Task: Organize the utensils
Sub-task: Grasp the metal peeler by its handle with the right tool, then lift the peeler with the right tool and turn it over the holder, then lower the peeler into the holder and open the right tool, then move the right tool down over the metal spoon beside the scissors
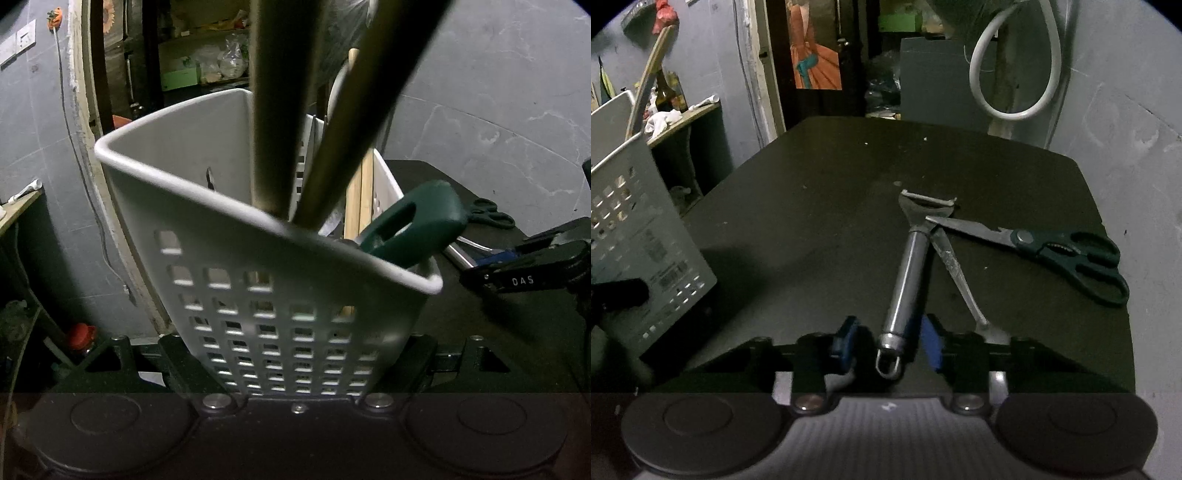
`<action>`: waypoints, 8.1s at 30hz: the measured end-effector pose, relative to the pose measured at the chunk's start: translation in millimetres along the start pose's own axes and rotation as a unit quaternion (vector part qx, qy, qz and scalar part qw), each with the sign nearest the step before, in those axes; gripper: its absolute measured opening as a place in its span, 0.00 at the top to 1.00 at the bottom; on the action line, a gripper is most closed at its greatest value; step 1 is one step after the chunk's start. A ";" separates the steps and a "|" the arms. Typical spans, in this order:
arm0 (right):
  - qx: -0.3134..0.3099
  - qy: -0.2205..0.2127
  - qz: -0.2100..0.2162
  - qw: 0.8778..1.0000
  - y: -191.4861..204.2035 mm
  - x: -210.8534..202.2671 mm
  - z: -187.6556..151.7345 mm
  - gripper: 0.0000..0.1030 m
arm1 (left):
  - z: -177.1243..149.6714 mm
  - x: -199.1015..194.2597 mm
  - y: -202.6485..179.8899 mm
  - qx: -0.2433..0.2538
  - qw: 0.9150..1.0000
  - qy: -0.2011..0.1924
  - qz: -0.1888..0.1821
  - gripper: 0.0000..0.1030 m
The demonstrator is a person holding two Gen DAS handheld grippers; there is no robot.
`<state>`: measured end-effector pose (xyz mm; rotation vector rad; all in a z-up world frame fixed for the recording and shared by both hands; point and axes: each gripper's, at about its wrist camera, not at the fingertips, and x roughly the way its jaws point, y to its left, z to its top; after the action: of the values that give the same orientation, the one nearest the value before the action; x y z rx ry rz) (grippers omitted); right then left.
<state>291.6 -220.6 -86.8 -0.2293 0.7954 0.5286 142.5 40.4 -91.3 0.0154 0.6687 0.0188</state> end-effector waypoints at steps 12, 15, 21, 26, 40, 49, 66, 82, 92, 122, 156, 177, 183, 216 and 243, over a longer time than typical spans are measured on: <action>0.050 -0.015 -0.021 0.998 4.3 -14.4 -20.5 0.40 | -0.6 3.9 4.1 0.007 1.000 0.001 -0.010 0.21; 0.063 -0.031 -0.027 0.997 5.0 -11.3 -22.0 0.47 | -1.7 3.9 6.4 0.010 1.000 0.001 -0.012 0.21; 0.058 -0.044 -0.042 0.996 14.1 -11.6 -24.1 0.80 | -2.7 5.5 9.6 0.013 1.000 0.001 -0.017 0.21; 0.051 -0.019 -0.037 0.998 15.5 -15.1 -20.2 0.80 | -2.5 5.9 12.4 0.013 1.000 0.001 -0.021 0.21; 0.063 0.019 -0.053 0.996 6.0 31.4 42.1 0.70 | -6.2 6.0 18.2 0.016 0.999 0.002 -0.028 0.22; 0.097 0.017 -0.037 0.994 4.3 26.8 45.2 0.82 | -7.3 6.1 21.7 0.013 0.999 0.000 -0.034 0.22; 0.245 -0.039 0.072 0.966 -26.3 -19.9 7.9 0.81 | -8.9 8.5 28.9 0.017 0.999 0.002 -0.045 0.22; 0.596 -0.029 0.288 0.749 -54.4 -4.3 -75.5 0.81 | -11.2 13.0 32.6 0.017 0.998 0.002 -0.056 0.22; 0.579 -0.074 0.339 0.738 -37.6 -51.4 -38.0 0.81 | -12.1 14.0 37.2 0.016 0.998 -0.001 -0.063 0.22; 0.751 0.068 0.261 0.603 57.0 -44.7 3.9 0.81 | -23.1 13.2 52.5 0.005 0.997 -0.010 -0.070 0.22; 0.714 0.075 0.287 0.634 55.9 -34.3 47.7 0.43 | -21.8 11.6 48.3 0.004 0.998 -0.009 -0.068 0.22; 0.590 -0.064 0.219 0.775 -5.2 -127.1 70.0 0.00 | -20.5 10.8 43.9 0.008 0.998 -0.007 -0.063 0.21; 0.563 -0.051 0.145 0.812 -26.0 -123.2 48.2 0.00 | -19.8 10.6 41.9 0.008 0.998 -0.007 -0.059 0.22; 0.139 -0.029 -0.158 0.977 -36.2 -25.6 -24.3 0.00 | -15.7 10.8 22.5 0.000 1.000 0.003 -0.020 0.21; 0.132 -0.020 -0.142 0.981 -44.6 -1.5 -18.1 0.00 | -13.8 8.9 17.2 0.000 1.000 0.002 -0.010 0.21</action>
<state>303.2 -265.9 -98.1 -0.0834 0.7689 0.1553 140.7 57.9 -107.3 0.0085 0.6732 -0.0005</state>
